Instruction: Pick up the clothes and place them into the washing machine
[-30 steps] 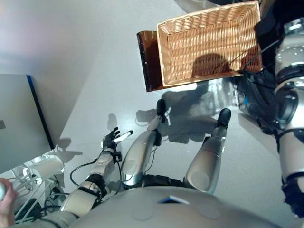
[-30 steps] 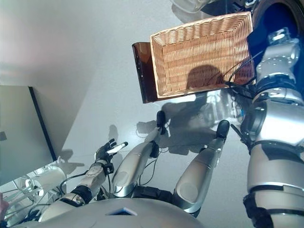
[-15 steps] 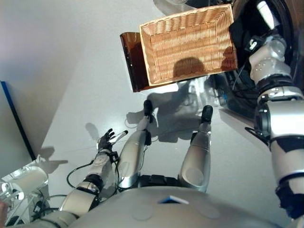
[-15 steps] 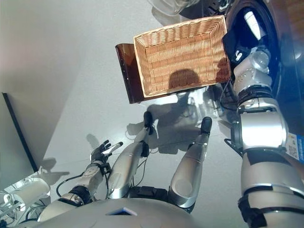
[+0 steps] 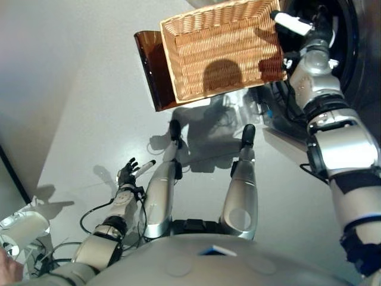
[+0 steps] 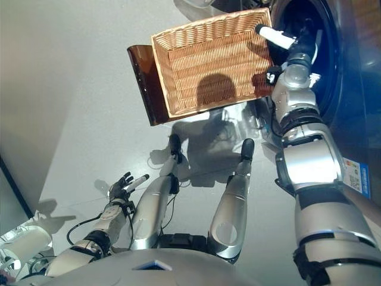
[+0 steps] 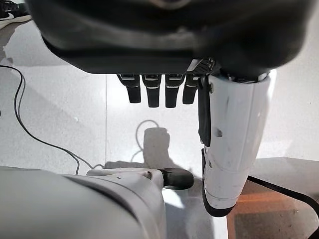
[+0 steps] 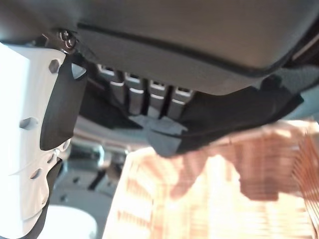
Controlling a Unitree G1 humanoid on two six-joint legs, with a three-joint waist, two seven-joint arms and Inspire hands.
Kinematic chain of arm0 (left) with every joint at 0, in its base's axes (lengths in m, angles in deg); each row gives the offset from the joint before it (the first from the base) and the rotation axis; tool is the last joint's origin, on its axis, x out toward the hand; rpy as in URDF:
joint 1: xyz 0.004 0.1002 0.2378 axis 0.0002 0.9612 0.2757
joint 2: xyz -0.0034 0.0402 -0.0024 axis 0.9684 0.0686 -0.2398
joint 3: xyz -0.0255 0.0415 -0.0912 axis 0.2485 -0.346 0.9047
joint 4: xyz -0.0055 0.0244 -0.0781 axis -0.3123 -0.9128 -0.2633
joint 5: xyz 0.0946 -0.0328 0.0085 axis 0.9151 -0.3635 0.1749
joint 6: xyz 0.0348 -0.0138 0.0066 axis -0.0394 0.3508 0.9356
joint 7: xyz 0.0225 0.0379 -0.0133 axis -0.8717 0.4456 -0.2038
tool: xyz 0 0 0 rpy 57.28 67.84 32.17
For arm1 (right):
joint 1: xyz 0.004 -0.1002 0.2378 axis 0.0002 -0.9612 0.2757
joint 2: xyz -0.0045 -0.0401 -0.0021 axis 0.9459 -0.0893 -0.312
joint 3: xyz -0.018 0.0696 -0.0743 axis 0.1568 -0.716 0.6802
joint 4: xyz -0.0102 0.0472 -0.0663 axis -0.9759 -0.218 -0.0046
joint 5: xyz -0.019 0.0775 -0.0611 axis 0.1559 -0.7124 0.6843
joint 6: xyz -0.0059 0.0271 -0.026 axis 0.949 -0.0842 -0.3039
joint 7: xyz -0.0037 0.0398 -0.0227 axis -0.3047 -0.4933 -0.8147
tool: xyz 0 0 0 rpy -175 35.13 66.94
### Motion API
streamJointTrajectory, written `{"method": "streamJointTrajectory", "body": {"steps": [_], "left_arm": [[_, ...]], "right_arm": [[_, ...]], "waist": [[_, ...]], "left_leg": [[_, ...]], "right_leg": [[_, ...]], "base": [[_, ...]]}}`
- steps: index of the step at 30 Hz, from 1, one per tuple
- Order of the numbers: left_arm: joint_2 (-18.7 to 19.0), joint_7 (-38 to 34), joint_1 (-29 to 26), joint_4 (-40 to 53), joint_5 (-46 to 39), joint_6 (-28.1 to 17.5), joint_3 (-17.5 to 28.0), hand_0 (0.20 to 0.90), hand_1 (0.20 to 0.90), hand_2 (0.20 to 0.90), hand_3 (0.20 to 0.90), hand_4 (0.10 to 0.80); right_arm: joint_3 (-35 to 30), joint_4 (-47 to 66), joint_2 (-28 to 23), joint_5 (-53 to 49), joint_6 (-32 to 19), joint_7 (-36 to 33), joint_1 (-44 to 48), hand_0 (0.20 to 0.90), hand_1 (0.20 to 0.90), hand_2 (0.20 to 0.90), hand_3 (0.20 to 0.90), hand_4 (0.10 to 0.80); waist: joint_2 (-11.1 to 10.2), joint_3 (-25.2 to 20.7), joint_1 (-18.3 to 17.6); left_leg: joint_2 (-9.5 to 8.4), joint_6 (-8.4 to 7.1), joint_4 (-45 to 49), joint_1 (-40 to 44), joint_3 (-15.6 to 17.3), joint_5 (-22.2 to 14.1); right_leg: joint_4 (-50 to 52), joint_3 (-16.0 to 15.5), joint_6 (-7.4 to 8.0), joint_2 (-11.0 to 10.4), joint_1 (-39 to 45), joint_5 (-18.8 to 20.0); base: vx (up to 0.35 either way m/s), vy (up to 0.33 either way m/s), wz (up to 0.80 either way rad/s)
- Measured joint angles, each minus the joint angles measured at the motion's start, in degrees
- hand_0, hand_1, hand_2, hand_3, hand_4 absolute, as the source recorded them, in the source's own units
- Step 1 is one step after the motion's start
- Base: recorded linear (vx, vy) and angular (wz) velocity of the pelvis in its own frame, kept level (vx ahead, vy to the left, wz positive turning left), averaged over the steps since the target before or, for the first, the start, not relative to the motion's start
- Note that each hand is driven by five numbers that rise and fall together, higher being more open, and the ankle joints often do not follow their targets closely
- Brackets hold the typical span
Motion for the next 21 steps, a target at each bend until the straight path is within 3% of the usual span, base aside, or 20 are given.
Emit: {"method": "streamJointTrajectory", "body": {"steps": [6,11,21], "left_arm": [[0.0,-1.2,-1.9,-0.1,0.0,-0.5,1.3,0.900,0.900,0.900,0.900,0.800],[0.0,-2.9,-5.4,0.0,0.1,-0.9,1.5,0.900,0.900,0.900,0.900,0.800],[0.0,-5.2,-9.4,0.3,3.6,-1.5,2.6,0.900,0.900,0.900,0.900,0.800]], "right_arm": [[0.4,10.3,2.5,8.4,0.0,-2.1,-6.1,0.900,0.900,0.900,0.900,0.800],[2.7,16.1,4.4,23.0,1.6,-4.5,-10.5,0.900,0.900,0.900,0.900,0.800],[6.9,15.7,-1.6,54.6,10.2,-10.9,-10.3,0.900,0.900,0.900,0.900,0.800]], "waist": [[-1.3,1.9,-0.6],[-1.5,4.2,-1.6],[-1.3,4.4,-1.6]], "left_leg": [[0.32,-0.14,-0.9,0.0,0.4,0.1],[0.47,-0.17,-1.3,-0.1,0.7,0.1],[0.34,-0.17,-1.3,-0.4,1.5,0.1]], "right_leg": [[-0.4,0.2,-0.05,0.4,-0.6,0.0],[-0.7,0.2,-0.05,0.4,-0.8,0.0],[-0.8,1.0,-0.07,0.4,-1.8,0.1]], "base": [[0.003,0.007,-0.04],[0.000,0.000,0.00],[-0.004,0.000,-0.04]]}}
